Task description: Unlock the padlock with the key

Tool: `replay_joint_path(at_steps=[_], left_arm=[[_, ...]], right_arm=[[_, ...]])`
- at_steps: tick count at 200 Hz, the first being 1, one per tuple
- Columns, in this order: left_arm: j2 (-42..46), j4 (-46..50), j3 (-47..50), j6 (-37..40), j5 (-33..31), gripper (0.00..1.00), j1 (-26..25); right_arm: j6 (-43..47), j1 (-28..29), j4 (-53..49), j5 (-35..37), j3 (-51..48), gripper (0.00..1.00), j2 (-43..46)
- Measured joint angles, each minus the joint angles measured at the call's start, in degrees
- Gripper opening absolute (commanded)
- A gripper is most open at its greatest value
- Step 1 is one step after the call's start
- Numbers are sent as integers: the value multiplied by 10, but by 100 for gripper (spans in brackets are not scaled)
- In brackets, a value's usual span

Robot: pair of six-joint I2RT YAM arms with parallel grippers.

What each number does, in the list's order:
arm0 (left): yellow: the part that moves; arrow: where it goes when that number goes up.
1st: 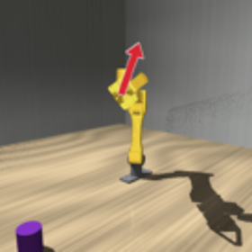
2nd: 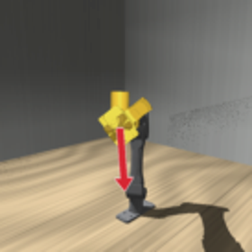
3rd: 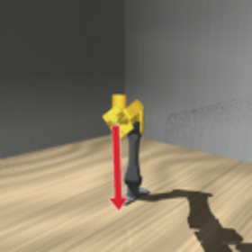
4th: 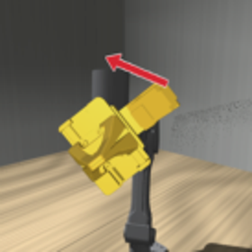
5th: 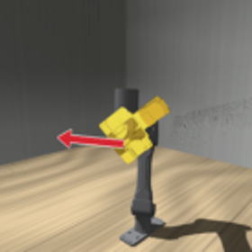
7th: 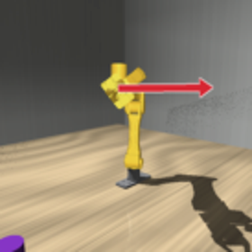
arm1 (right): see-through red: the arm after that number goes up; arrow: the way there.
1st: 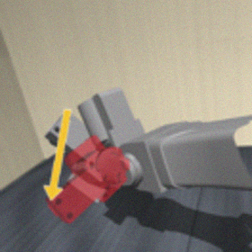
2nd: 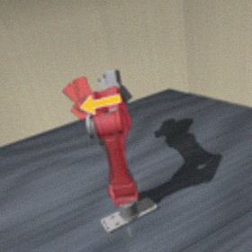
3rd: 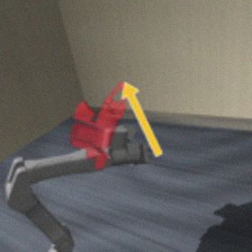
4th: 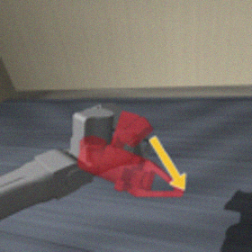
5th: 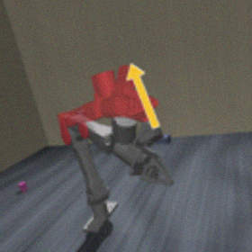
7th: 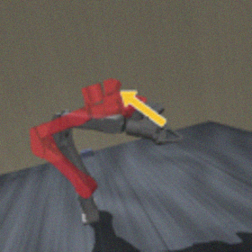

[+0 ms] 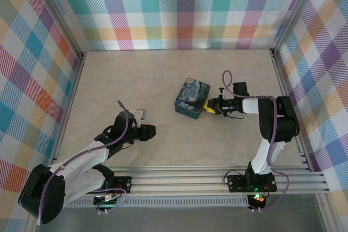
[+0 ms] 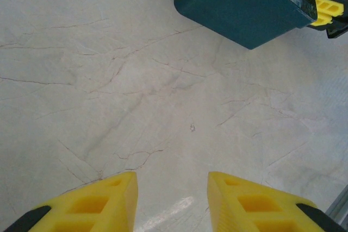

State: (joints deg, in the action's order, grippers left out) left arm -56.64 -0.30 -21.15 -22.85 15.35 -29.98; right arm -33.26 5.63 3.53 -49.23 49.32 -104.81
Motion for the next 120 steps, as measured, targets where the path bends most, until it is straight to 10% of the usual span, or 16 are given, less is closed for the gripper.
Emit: replay_joint_path(at_steps=[120], left_arm=[[-19,0,0,0,0,38,0]], right_arm=[[32,-23,-37,-30,46,0,-42]])
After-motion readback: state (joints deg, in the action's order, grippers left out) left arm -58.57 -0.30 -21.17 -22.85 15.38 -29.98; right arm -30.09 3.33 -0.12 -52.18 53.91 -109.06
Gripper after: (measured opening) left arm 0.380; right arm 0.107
